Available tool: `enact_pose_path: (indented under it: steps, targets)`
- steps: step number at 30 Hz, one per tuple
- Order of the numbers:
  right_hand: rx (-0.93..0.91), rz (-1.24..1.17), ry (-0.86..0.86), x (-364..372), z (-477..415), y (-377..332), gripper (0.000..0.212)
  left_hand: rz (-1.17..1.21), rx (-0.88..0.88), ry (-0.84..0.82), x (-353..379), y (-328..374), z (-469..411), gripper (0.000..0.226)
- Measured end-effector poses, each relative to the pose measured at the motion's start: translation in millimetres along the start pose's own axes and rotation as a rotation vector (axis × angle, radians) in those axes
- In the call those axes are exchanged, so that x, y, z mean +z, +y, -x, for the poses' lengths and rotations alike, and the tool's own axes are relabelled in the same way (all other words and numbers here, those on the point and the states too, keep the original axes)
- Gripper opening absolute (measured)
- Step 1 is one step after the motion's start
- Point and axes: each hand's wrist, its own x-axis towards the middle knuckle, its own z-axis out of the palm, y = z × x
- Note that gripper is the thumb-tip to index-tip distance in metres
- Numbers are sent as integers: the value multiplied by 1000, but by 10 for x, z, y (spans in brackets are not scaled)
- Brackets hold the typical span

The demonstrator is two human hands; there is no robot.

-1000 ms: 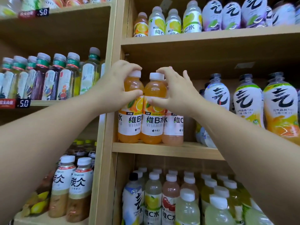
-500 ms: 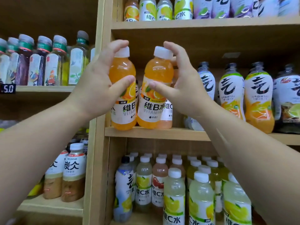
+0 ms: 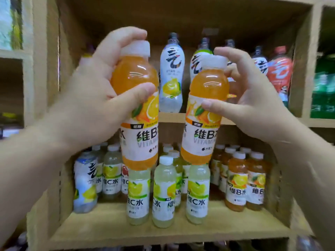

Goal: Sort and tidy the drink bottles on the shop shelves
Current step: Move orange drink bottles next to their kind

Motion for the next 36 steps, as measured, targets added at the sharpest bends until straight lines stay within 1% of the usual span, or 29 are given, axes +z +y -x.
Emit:
enact_pose_path:
  steps: [5,10,14,16,18,23,27,31,33,36]
  targets:
    - [143,15,-16,-535,521,409,80,110,-112,-106,885,204,151,62]
    - [292,55,-65,-991,1031,913,81,100,-215,-148,1790,352,334,62]
    - [373,89,-129,-1087,1403,1315,80,85,-314,-200,2462,471,519,63]
    - [381,145,-157,-1065,1551,1504,81,49,-345,-225,2764,489,603,63]
    - [383,144,-171,-1040,1670,1667,81,38,-387,-249,3012,488,671,62]
    - [430,123,-172,-981,1840,1909,81,42,-470,-282,3389,383,813,64]
    - [492,138,-247,-928,1962,2035,81,66,-539,-297,3589,282,915,66]
    - [520,194,-258,-887,1990,2068,81,78,-497,-307,3707,266,935,72]
    - [502,271,-232,-851,2012,2076,84,98,-516,-300,3728,261,994,78]
    - [460,421,-245,-776,2063,2063,90,106,-578,-316,3747,248,1195,98]
